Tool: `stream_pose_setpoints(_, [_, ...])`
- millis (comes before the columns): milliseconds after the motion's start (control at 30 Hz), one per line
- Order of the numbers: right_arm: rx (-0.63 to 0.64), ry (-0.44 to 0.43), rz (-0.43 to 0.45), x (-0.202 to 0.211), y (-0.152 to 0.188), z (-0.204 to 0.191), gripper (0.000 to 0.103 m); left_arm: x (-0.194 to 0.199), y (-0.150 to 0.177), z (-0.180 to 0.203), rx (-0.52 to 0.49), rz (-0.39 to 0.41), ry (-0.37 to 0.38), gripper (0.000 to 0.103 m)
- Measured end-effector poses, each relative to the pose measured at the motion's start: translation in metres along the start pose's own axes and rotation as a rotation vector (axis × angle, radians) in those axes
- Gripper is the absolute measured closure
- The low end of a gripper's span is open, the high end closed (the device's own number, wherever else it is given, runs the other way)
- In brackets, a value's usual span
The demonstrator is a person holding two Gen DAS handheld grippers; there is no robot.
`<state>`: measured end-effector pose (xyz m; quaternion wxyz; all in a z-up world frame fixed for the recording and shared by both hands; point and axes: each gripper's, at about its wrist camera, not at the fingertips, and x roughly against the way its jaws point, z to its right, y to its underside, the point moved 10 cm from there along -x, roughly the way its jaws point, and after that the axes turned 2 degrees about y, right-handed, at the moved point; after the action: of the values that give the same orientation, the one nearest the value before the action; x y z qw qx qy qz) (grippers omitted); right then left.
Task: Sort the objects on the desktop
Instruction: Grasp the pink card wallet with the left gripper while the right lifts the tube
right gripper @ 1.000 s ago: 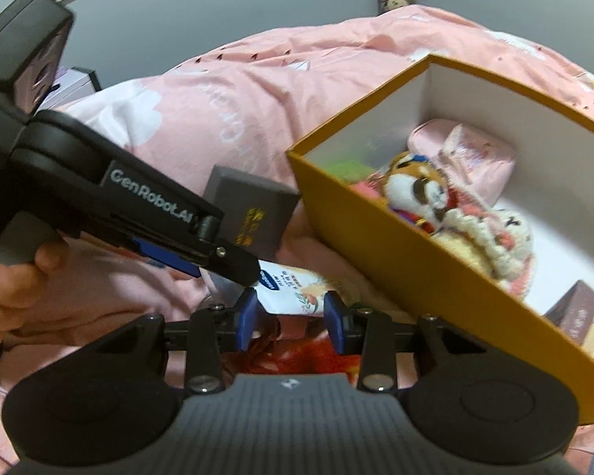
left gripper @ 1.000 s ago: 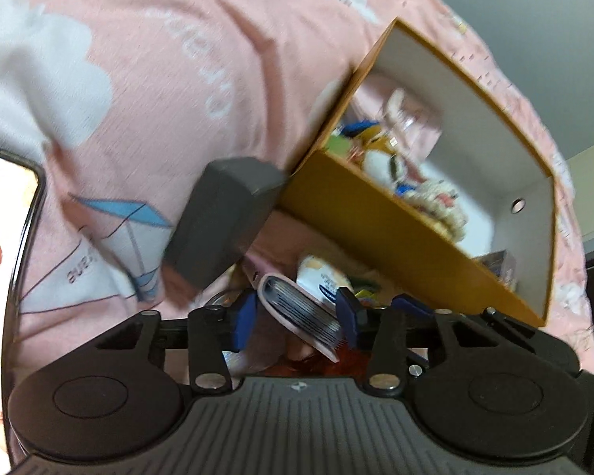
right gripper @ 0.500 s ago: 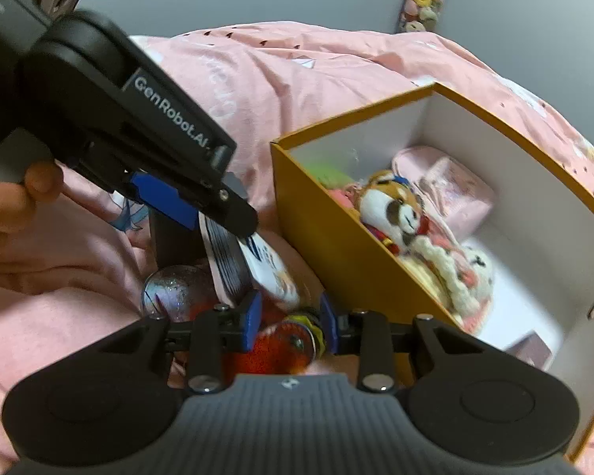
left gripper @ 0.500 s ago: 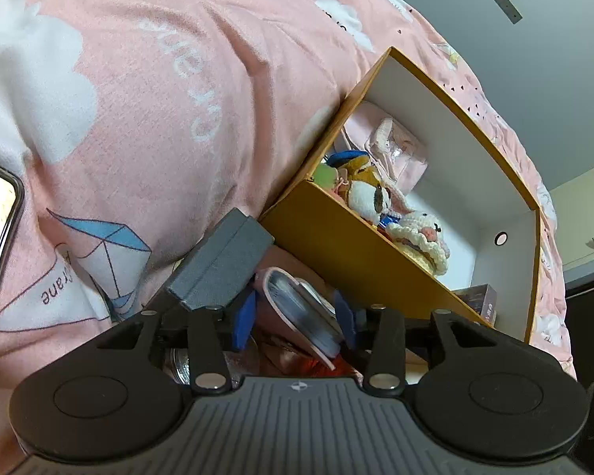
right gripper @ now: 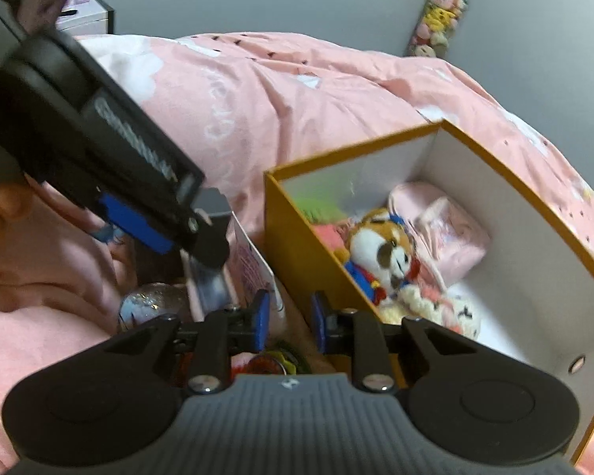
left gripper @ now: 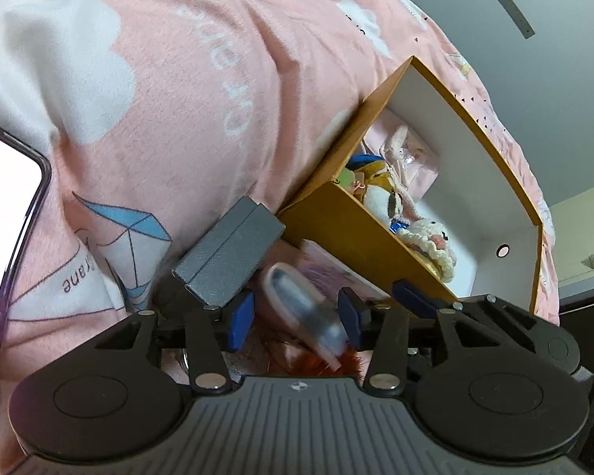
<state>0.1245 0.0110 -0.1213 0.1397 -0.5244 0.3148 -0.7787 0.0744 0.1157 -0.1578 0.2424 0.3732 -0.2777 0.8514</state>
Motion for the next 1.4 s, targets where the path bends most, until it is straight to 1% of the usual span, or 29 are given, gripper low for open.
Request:
stream_pose_setpoints(67, [0.026, -0.012, 0.013, -0.001, -0.005, -0.005, 0.078, 0.001, 0.0, 0.001, 0.001, 0.001, 0.0, 0.049])
stream_pose_setpoints(167, [0.037, -0.034, 0.005, -0.008, -0.008, -0.01, 0.081, 0.0, 0.0, 0.002, 0.004, -0.003, 0.001, 0.049])
stream_pose_setpoints(233, [0.019, -0.069, -0.007, -0.013, -0.007, -0.014, 0.086, -0.001, 0.001, 0.001, 0.004, -0.004, -0.007, 0.049])
stream_pose_setpoints(333, [-0.016, -0.109, -0.021, -0.019, -0.002, -0.016, 0.087, -0.004, 0.002, -0.001, 0.002, -0.009, -0.018, 0.049])
stream_pose_setpoints(367, [-0.017, -0.11, -0.021, -0.019, -0.002, -0.016, 0.087, -0.005, 0.003, -0.002, 0.002, -0.01, -0.022, 0.056])
stream_pose_setpoints(400, [-0.012, -0.11, -0.016, -0.019, -0.002, -0.016, 0.086, -0.005, 0.003, -0.005, 0.01, -0.013, -0.025, 0.058])
stream_pose_setpoints(467, [0.011, -0.125, 0.002, -0.018, -0.003, -0.017, 0.086, -0.004, 0.003, -0.008, 0.034, -0.01, -0.018, 0.061])
stream_pose_setpoints(567, [0.085, -0.14, 0.018, -0.017, -0.005, -0.024, 0.085, -0.003, 0.004, -0.01, 0.035, -0.015, -0.029, 0.064])
stream_pose_setpoints(700, [0.186, -0.109, 0.041, -0.019, -0.009, -0.032, 0.085, -0.002, 0.004, -0.009, 0.023, -0.014, -0.041, 0.064])
stream_pose_setpoints(767, [0.189, -0.113, 0.051, -0.022, -0.011, -0.033, 0.088, -0.002, 0.004, -0.008, 0.023, -0.014, -0.04, 0.065])
stream_pose_setpoints(800, [0.177, -0.12, 0.047, -0.023, -0.01, -0.033, 0.092, -0.002, 0.004, -0.008, 0.021, -0.014, -0.039, 0.065])
stream_pose_setpoints(867, [0.14, -0.111, 0.041, -0.022, -0.01, -0.032, 0.093, -0.002, 0.004, -0.004, -0.003, -0.012, -0.037, 0.066])
stream_pose_setpoints(933, [0.095, -0.083, 0.04, -0.015, -0.008, -0.026, 0.094, -0.002, 0.004, 0.001, -0.049, -0.011, -0.04, 0.069])
stream_pose_setpoints(1033, [-0.017, -0.049, 0.036, 0.0, -0.002, -0.01, 0.094, -0.004, 0.005, 0.016, -0.172, -0.016, -0.062, 0.072])
stream_pose_setpoints(1100, [-0.107, -0.05, 0.032, 0.009, 0.004, 0.001, 0.094, -0.006, 0.006, 0.028, -0.26, -0.014, -0.064, 0.073])
stream_pose_setpoints(1167, [-0.207, -0.052, 0.025, 0.018, 0.013, 0.013, 0.094, -0.008, 0.009, 0.041, -0.34, -0.013, -0.047, 0.076])
stream_pose_setpoints(1233, [-0.291, -0.052, 0.02, 0.024, 0.022, 0.022, 0.094, -0.012, 0.012, 0.052, -0.395, -0.011, -0.041, 0.076])
stream_pose_setpoints(1300, [-0.336, -0.038, 0.011, 0.023, 0.031, 0.025, 0.094, -0.017, 0.014, 0.055, -0.416, -0.004, -0.056, 0.076])
stream_pose_setpoints(1400, [-0.396, -0.04, -0.002, 0.019, 0.041, 0.027, 0.094, -0.019, 0.015, 0.056, -0.416, 0.007, -0.056, 0.075])
